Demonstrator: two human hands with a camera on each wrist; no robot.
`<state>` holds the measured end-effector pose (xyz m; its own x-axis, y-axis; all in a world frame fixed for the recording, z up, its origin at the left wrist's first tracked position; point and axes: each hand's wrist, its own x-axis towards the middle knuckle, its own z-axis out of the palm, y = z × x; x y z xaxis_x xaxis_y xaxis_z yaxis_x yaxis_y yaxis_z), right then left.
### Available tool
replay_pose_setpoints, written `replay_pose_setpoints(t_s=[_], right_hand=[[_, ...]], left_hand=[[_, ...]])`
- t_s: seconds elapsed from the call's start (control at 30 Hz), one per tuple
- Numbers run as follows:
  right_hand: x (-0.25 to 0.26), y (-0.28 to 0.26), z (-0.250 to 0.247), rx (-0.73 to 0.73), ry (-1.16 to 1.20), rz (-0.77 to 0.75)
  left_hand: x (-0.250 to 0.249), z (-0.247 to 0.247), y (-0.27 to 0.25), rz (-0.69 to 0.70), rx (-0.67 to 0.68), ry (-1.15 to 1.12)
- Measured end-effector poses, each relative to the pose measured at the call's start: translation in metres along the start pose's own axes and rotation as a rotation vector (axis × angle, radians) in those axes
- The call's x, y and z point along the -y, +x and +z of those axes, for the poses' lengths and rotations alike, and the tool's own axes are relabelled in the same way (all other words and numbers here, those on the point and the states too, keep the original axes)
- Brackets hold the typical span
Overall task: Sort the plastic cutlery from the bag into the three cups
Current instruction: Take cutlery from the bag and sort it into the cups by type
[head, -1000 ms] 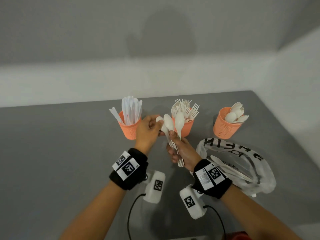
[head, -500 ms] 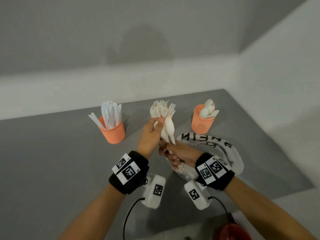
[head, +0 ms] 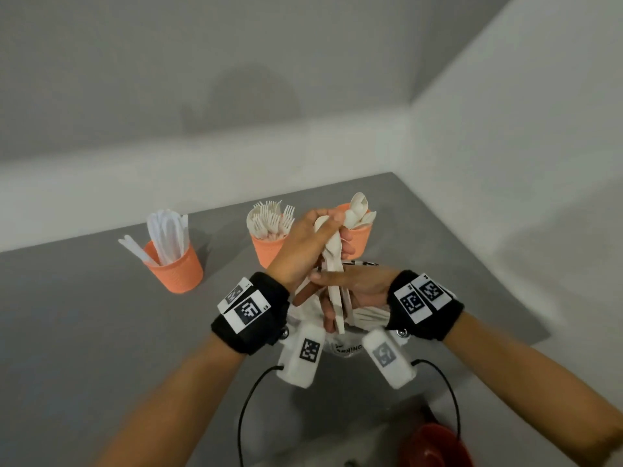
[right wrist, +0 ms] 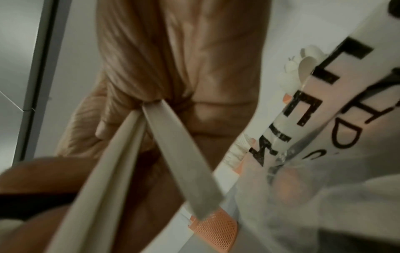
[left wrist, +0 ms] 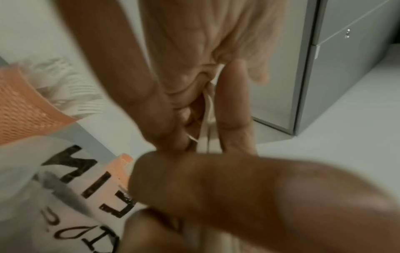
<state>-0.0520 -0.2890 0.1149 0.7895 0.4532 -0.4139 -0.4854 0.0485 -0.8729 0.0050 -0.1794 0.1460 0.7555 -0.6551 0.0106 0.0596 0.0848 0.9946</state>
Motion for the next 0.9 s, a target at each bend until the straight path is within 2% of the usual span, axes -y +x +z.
replay_pose_setpoints(t_s=[0.03,0.1,0.17,0.2,0.3,0.37,0.5,0.67,0.8,0.9], right_hand=[[0.003,-0.003,-0.002,-0.062,-0.007,-0.033],[0.012,-0.008,-0.005,-0.264,-0.011,-0.208],[0.021,-0.012,-0.012,-0.501,-0.063,-0.382],[0.025,-0.012,-0.015,-0.573,-0.094,-0.439],[0.031,-0.01,-0.019,-0.693,-0.133,-0.534],[0.035,-0.008,-0.02,-0.732,-0.096,-0.544],[0.045,-0.008,-0.043,-0.815,0.026,-0.551],[0.071,-0.014,-0.081,-0.949,0.162,-0.648],[0.091,0.001,-0.1,-0.979,0.164,-0.719],[0.096,0.019,-0.112,-0.984,0.122,-0.725]], left_hand=[[0.001,0.005,0.003,0.022,0.0,0.016],[0.003,0.014,0.011,0.09,-0.045,0.064],[0.002,0.023,0.016,0.209,-0.121,0.159],[0.002,0.027,0.018,0.272,-0.155,0.208],[0.0,0.038,0.023,0.393,-0.219,0.316],[-0.004,0.042,0.024,0.409,-0.22,0.318],[0.001,0.034,0.022,0.363,-0.262,0.307],[0.036,0.005,0.012,0.237,-0.359,0.537],[0.065,-0.011,0.001,0.024,-0.338,0.858],[0.085,-0.018,-0.008,-0.138,-0.258,0.955]])
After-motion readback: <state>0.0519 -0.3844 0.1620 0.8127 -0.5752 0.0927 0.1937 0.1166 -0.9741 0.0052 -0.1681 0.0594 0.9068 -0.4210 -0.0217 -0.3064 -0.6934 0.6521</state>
